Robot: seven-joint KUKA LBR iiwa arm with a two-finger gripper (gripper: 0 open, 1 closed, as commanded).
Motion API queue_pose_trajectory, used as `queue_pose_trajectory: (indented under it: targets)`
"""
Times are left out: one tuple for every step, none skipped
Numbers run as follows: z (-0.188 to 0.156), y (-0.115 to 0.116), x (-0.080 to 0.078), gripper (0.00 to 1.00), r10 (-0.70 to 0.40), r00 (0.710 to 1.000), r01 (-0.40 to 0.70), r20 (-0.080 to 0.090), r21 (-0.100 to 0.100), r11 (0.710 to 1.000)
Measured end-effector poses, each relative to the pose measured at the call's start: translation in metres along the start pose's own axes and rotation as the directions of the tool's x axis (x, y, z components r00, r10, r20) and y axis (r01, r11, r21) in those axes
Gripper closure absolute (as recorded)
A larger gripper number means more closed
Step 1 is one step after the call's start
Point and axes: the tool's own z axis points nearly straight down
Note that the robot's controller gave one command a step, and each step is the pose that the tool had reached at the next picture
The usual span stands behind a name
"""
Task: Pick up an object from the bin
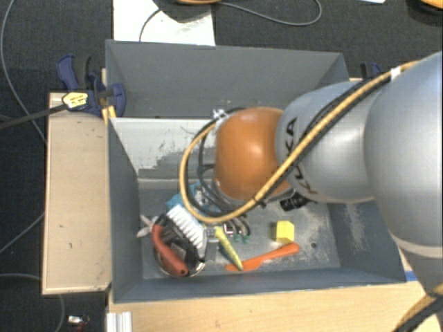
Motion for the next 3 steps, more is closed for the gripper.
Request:
queue_pose_trajectory:
  targets:
    - [0.011, 0.061, 0.023, 0.0, 0.055, 0.998, -0.055, 0.003, -0.004, 0.998]
    - [0.006, 0.035, 0.024, 0.0, 0.442, 0.897, -0.442, 0.0, 0.006, 0.897]
    - [-0.002, 0.067, -0.045, 0.0, 0.523, 0.852, -0.523, 0.002, -0.004, 0.852]
